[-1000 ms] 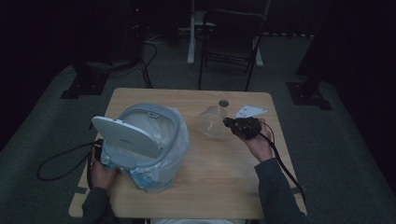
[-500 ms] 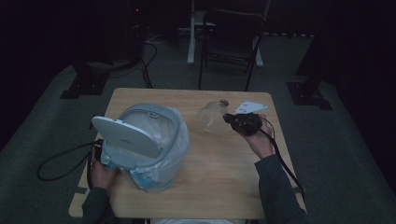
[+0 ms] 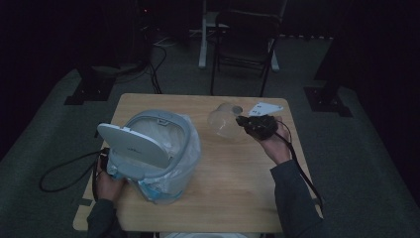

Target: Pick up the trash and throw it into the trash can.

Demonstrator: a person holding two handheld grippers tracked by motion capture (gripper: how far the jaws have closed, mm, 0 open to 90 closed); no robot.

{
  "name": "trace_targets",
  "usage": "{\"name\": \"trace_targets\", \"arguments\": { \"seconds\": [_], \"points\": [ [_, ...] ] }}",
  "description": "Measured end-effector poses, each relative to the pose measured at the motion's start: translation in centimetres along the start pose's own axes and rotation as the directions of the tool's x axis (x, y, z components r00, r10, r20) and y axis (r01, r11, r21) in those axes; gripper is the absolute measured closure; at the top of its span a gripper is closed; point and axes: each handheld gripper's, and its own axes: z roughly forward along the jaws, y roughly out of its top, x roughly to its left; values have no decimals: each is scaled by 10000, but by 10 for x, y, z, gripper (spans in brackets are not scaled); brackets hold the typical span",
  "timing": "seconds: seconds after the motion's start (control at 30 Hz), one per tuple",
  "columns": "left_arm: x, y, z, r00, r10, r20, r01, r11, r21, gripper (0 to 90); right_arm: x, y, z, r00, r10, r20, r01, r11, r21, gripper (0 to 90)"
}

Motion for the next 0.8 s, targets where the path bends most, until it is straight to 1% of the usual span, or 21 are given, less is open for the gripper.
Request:
{"name": "trace_targets", "arguments": {
  "seconds": [0.23,0.8],
  "points": [
    [0,0,0,10000,0,-1,0,10000,2,69,-1,6,-1,10000,-95,18,94,9999,68,831],
    [0,0,0,10000,0,-5,0,10000,-1,69,-1,21,-5,9994,-328,58,327,9995,12,831]
  ]
}}
